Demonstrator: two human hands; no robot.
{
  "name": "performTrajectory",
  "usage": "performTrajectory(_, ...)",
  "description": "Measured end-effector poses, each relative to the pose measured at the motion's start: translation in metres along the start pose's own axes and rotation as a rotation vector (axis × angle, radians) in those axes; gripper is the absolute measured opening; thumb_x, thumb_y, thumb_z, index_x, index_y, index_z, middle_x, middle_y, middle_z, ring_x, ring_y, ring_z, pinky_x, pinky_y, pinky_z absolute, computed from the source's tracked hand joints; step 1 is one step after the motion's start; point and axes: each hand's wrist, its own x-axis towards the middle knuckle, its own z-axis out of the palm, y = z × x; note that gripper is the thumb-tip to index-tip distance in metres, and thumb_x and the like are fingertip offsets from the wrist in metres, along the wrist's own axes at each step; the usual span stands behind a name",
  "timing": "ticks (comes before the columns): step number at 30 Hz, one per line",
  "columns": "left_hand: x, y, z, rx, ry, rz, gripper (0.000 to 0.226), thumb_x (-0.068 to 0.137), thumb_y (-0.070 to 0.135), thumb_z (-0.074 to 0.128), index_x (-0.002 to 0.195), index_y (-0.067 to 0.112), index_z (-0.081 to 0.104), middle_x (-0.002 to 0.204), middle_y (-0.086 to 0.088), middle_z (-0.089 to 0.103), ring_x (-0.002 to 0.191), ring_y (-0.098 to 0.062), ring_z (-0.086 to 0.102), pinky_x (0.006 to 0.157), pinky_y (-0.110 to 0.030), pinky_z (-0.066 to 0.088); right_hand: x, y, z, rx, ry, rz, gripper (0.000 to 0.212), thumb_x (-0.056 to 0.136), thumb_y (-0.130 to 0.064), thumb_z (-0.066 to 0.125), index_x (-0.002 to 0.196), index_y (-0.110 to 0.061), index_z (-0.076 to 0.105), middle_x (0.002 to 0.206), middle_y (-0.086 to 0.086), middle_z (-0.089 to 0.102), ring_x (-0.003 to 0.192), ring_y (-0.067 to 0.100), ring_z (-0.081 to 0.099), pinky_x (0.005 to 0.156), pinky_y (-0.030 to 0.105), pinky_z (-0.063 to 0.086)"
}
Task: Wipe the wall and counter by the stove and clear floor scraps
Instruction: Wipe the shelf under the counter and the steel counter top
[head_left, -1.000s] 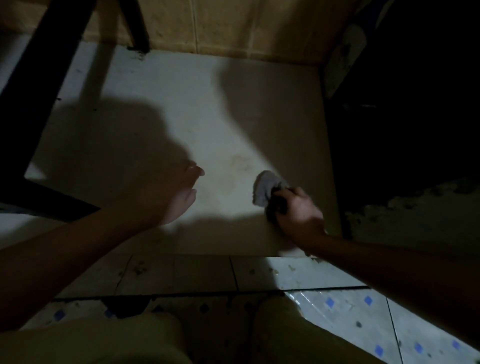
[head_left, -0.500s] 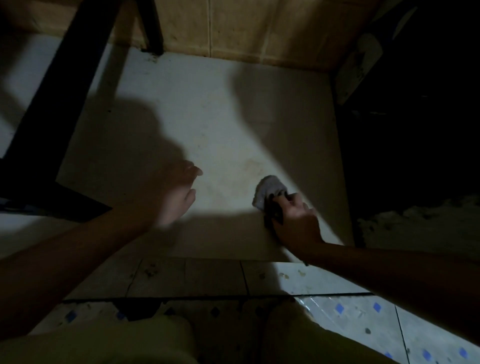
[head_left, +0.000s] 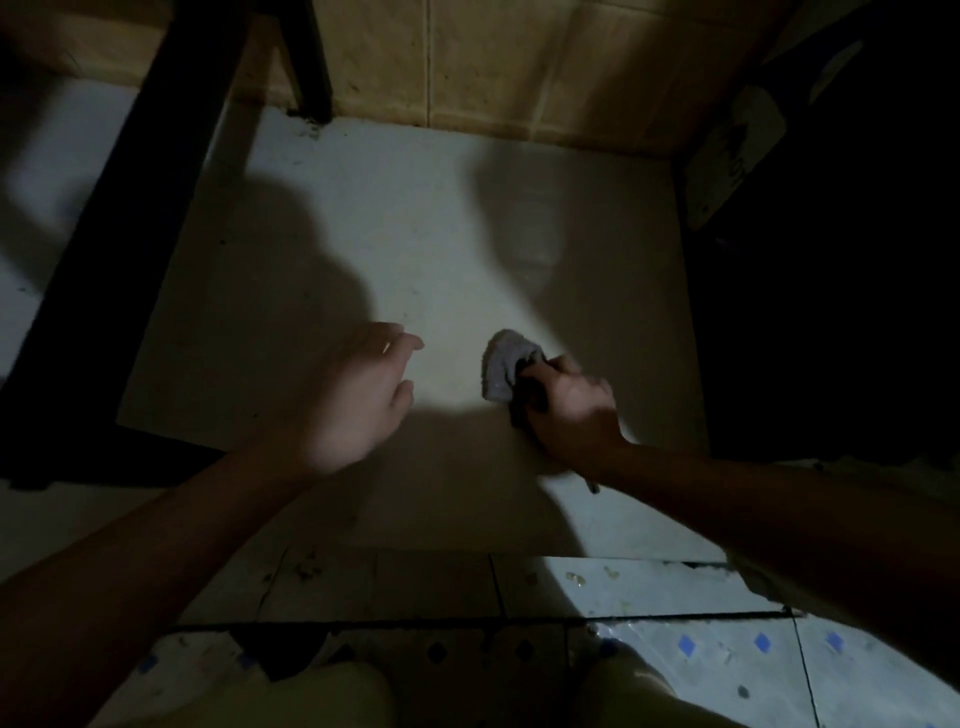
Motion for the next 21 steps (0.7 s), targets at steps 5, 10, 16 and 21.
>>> performTrajectory(5,-0.004,-0.010,-0.001,-0.037,-0.003,-0.012,0.037,0.080,0.007,0.061,0.117,0.008,0.055,0.115,-0.016,0.057,0.104,-0.036,0.055,0.090,-0.045,0.047,0.007,-0.014,0.001,0.028,0.067,0.065,0.036,0.088,-0.025,0.053,0.124,-0.021,0.054,0.117,0.011,0.054,0.098,0.036,0.057,0.087,0.042,0.043)
performTrajectory(10,-0.022,-0.001,-0.007,-0.019,0.004,-0.040,0.042,0.081,0.027,0.046,0.117,0.008,0.055,0.116,-0.015,0.057,0.101,-0.035,0.056,0.087,-0.046,0.049,-0.027,-0.025,0.032,-0.061,0.107,-0.075,0.034,0.082,-0.021,0.063,0.115,-0.014,0.061,0.103,0.014,0.063,0.081,0.035,0.061,0.072,0.039,0.048)
performTrajectory(16,-0.044,-0.006,-0.010,0.089,-0.094,-0.189,0.050,0.083,0.024,0.042,0.127,0.002,0.050,0.127,-0.022,0.051,0.113,-0.040,0.050,0.097,-0.045,0.038,-0.052,-0.035,0.042,-0.015,0.003,-0.264,0.035,0.076,-0.018,0.070,0.111,-0.017,0.064,0.108,0.014,0.063,0.088,0.036,0.062,0.076,0.043,0.049)
performTrajectory(21,-0.066,0.009,-0.028,0.128,-0.015,-0.245,0.029,0.086,0.011,0.048,0.109,-0.003,0.058,0.106,-0.024,0.058,0.093,-0.040,0.057,0.081,-0.044,0.046,-0.056,-0.037,0.031,-0.060,-0.161,-0.362,0.042,0.094,-0.018,0.044,0.136,-0.017,0.041,0.135,0.013,0.043,0.118,0.036,0.044,0.099,0.045,0.034)
